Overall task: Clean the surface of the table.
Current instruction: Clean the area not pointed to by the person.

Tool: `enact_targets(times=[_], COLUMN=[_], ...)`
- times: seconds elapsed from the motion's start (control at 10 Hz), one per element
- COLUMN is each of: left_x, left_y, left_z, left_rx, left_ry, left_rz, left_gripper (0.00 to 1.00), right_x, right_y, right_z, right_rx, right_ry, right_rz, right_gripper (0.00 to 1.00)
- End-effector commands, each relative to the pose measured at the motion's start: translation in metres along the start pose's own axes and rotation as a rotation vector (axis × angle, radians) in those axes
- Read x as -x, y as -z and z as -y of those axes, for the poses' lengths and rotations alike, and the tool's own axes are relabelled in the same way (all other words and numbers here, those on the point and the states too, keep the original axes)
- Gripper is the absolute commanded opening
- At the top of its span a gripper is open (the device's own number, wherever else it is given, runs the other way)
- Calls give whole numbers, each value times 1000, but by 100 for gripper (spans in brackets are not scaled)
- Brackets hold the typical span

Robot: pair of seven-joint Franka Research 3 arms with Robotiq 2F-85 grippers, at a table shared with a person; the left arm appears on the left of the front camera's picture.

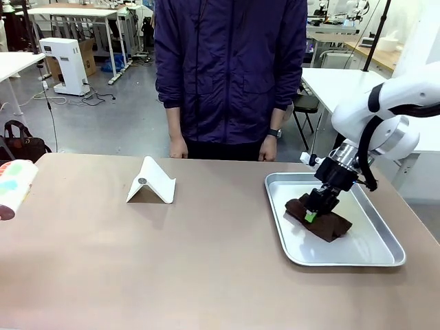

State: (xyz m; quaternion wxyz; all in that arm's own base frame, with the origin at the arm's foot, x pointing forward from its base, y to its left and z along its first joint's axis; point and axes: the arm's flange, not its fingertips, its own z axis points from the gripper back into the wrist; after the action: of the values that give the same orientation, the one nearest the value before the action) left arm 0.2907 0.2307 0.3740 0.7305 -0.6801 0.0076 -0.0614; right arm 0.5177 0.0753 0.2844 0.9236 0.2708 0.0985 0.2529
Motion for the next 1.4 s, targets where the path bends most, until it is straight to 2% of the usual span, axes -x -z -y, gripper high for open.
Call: enact_targets(times=[0.0,0.3,0.6,0.8,1.1,1.3], left_x=[2,2,2,2,2,2], left_y=[3,3,3,3,3,3], left_z=[5,5,5,5,5,5], left_rx=[11,11,11,11,11,11], left_ry=[4,4,4,4,4,4], left_rz=[4,4,4,4,4,4], left_gripper=[22,22,22,22,22,22], right_x=[20,36,45,54,71,91], right_y=[-16,-32,-49,-64,-88,-108], right_z=[17,49,56,52,37,23], right_rx=[48,9,-103,-302,-616,-795], right_ry=[43,178,251,301,359,365], right_rz=[45,237,470,563,601,593], right_gripper=[0,0,0,0,0,0])
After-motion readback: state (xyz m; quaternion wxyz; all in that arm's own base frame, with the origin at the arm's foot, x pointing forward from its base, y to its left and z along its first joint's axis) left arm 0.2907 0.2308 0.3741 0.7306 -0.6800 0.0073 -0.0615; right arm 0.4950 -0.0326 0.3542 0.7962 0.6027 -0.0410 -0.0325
